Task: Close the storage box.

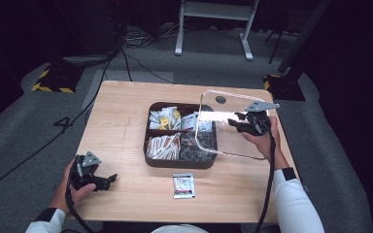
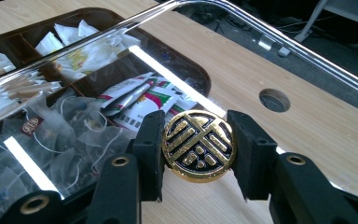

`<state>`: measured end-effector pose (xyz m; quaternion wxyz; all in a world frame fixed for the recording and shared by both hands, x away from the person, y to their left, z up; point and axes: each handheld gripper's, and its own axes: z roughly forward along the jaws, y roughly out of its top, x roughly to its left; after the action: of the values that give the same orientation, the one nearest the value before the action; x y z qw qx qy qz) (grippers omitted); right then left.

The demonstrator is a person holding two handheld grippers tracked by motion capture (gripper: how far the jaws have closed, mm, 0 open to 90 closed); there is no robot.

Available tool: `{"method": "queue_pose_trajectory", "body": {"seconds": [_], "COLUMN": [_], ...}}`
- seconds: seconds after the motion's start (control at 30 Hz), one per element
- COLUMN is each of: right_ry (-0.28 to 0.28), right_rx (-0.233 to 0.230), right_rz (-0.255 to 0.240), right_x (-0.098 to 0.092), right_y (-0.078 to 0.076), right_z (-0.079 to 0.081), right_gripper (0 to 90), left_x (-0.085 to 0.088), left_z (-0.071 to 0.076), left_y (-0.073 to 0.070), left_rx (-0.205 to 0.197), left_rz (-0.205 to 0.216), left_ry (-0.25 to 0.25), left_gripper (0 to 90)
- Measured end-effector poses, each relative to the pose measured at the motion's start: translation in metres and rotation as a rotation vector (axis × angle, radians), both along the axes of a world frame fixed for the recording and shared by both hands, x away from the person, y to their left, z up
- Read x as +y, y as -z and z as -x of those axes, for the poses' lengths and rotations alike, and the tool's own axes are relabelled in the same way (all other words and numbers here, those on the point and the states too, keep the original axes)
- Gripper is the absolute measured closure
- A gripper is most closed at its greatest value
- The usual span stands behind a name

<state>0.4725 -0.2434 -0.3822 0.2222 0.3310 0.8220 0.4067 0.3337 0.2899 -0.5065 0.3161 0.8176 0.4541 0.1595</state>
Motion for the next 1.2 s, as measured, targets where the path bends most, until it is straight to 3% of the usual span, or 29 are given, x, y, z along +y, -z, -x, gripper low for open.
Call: {"method": "queue_pose_trajectory", "body": {"seconds": [1.2], "right_ry": [-0.092], "right_rx": [0.049], "right_rz": [0.012], "right_x": [0.088], "right_y": [0.020], "right_z": [-0.018], "right_gripper": [59.1], "left_x": [0.001], "left_z": [0.000], "left_y": [0.000], "left_rx": [-0.002], "left_rz": [-0.001], "left_ry": [0.005], "left_gripper": [0.1]}}
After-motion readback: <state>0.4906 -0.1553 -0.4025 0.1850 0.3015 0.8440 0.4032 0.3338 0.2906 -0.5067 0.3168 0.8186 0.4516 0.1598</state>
